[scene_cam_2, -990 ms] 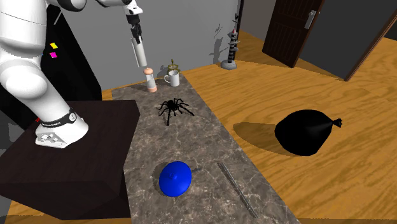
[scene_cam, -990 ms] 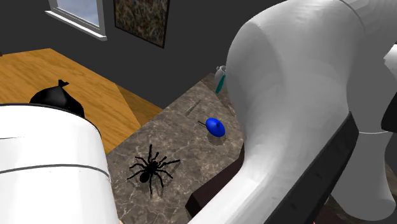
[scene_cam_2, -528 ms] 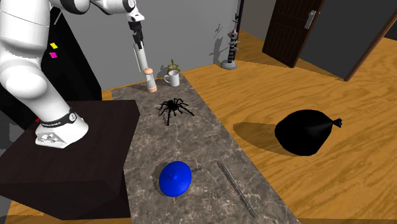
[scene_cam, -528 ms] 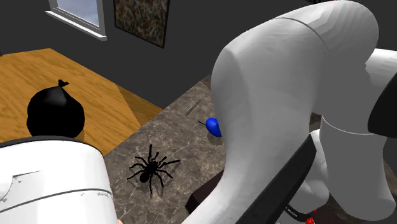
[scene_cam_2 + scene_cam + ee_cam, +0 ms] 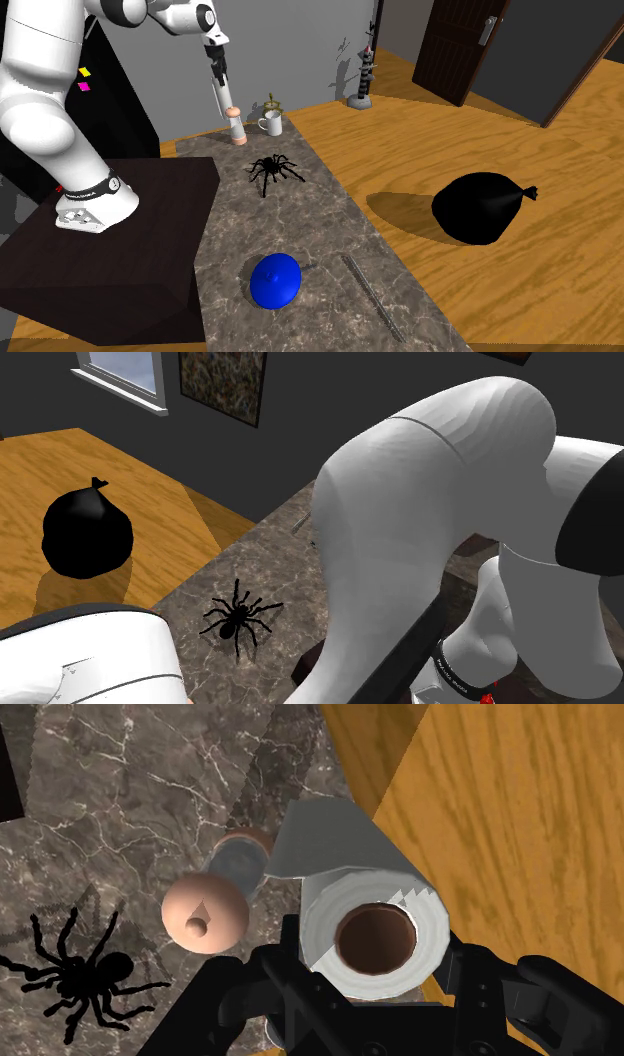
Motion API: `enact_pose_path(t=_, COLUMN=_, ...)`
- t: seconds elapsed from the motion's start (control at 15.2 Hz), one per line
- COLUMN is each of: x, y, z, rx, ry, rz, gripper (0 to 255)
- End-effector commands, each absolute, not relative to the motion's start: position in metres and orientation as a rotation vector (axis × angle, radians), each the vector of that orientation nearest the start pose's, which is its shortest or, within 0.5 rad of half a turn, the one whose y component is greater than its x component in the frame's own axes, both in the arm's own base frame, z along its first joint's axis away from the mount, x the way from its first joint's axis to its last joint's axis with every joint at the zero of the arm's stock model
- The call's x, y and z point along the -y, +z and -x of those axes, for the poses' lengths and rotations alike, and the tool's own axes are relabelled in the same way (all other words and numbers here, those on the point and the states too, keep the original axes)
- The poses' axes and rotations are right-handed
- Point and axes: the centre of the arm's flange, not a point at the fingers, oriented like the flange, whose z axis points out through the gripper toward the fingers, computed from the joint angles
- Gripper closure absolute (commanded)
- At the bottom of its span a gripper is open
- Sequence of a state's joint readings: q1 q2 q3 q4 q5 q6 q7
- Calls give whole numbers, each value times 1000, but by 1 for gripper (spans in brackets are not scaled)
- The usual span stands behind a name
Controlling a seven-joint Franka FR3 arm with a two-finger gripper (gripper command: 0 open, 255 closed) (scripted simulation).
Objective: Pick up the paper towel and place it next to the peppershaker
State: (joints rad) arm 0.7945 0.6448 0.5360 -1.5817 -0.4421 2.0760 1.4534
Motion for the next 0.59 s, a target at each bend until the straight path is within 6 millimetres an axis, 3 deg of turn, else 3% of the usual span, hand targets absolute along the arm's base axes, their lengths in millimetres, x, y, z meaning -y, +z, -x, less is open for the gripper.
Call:
enact_pose_path(t=0.0, x=-648, y=284, z=-235, rx=35, ry=-91, rz=3195, gripper=255)
enact_pose_path(t=0.53, x=-648, y=242, z=-235, rx=35, ry=-91, rz=3195, gripper=255)
